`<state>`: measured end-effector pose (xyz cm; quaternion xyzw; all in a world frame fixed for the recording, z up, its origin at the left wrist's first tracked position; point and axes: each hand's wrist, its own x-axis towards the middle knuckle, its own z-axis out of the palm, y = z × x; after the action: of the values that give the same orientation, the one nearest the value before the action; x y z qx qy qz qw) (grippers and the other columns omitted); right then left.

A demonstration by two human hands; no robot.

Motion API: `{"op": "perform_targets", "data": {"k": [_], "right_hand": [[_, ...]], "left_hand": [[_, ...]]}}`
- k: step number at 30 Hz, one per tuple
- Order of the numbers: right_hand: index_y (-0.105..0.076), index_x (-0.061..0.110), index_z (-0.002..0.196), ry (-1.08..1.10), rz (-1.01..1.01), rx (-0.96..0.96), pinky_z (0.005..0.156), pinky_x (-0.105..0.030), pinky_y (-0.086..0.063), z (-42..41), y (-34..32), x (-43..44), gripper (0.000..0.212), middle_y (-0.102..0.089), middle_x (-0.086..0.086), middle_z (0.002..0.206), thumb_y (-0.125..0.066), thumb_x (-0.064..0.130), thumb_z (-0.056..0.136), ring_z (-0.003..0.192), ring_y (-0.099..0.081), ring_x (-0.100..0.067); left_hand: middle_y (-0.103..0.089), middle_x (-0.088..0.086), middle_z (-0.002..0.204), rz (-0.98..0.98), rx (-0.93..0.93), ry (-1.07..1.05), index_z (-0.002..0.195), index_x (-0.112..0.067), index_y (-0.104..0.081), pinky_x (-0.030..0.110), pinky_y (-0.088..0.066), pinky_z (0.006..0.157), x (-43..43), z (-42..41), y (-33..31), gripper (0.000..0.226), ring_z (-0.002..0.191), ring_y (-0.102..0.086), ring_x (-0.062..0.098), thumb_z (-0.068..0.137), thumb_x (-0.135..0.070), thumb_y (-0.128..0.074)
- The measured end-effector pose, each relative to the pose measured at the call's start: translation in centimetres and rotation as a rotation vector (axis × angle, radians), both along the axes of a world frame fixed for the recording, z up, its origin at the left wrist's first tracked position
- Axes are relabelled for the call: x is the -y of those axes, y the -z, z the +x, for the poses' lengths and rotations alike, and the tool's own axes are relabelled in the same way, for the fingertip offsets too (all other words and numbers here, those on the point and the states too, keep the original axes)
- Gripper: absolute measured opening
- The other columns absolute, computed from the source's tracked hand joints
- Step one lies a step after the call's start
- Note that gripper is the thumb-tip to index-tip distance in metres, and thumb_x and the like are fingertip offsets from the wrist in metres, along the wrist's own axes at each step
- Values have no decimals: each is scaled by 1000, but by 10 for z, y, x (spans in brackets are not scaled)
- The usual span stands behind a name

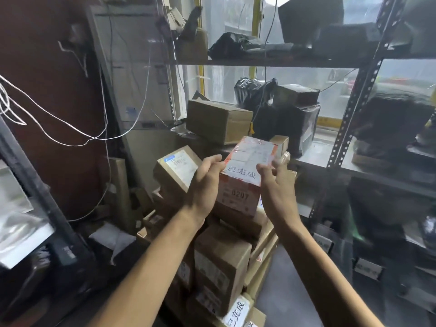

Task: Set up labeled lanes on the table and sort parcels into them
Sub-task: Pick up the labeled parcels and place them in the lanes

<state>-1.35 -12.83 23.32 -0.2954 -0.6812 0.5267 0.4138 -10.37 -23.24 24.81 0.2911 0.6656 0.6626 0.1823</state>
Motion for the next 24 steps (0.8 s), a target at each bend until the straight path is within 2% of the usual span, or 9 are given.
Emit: {"op": "perform_targets", "data": {"k": [4, 7, 9, 12, 14, 17, 18, 21, 24], "right_hand": [[-48, 35, 146, 27, -43, 115, 112, -59, -37, -14, 15, -2, 84, -54, -6, 143, -29, 73, 73, 131, -49, -31], [-38, 47, 147, 24, -102, 88, 109, -63, -39, -19, 21, 9, 79, -57, 1, 139, -30, 72, 72, 129, -52, -33], [-39, 50, 146, 22, -137, 23, 104, -62, -46, -22, 22, 12, 74, -58, 6, 131, -34, 69, 74, 125, -55, -30], [-41, 41, 148, 22, -173, -52, 97, -52, -55, -20, 16, 19, 63, -58, 14, 118, -41, 56, 86, 117, -61, -21], [-39, 38, 149, 11, -182, -126, 88, -41, -59, -19, 19, 18, 47, -64, 10, 123, -40, 40, 102, 111, -66, -17], [-46, 43, 136, 16, -219, -229, 75, -33, -62, -10, 23, 23, 32, -69, 4, 123, -37, 32, 108, 103, -73, -15], [-46, 44, 134, 18, -224, -275, 74, -34, -62, -7, 24, 26, 30, -70, 3, 122, -37, 33, 108, 103, -73, -16], [-49, 41, 136, 9, -215, -408, 87, -52, -59, 8, 20, 31, 40, -69, -4, 127, -44, 39, 96, 115, -69, -29], [-52, 36, 135, 19, -164, -481, 86, -47, -59, 32, 11, 30, 44, -71, -6, 126, -46, 35, 91, 114, -69, -29]], "left_hand": [[-75, 2, 113, -55, 82, 162, 127, -23, -62, 40, -55, 91, -12, -15, 11, 55, 108, -69, 19, 86, -55, -42], [-71, 5, 113, -35, 92, 197, 126, -25, -52, 31, -53, 80, -13, -16, 15, 55, 106, -68, 17, 80, -53, -46], [-68, 4, 112, -33, 76, 218, 125, -24, -47, 25, -52, 72, -13, -18, 15, 56, 104, -67, 16, 78, -54, -46], [-68, 5, 110, 2, 88, 249, 123, -21, -46, 21, -50, 65, -15, -25, 16, 56, 99, -67, 16, 78, -55, -47], [-66, 7, 112, 36, 95, 285, 121, -20, -46, 18, -51, 62, -16, -27, 18, 54, 100, -67, 16, 79, -54, -47], [-61, 8, 124, 76, 52, 373, 117, -27, -45, 17, -57, 66, -17, -23, 21, 45, 110, -65, 17, 83, -56, -45], [-59, 8, 127, 97, 39, 396, 117, -29, -44, 21, -60, 69, -18, -21, 20, 43, 113, -64, 18, 84, -56, -44], [-57, 9, 129, 179, 15, 417, 117, -28, -47, 31, -61, 80, -22, -11, 11, 41, 118, -62, 20, 87, -54, -40], [-62, 10, 122, 206, -18, 436, 110, -26, -50, 25, -58, 77, -29, 4, 0, 37, 109, -67, 17, 88, -53, -37]]}}
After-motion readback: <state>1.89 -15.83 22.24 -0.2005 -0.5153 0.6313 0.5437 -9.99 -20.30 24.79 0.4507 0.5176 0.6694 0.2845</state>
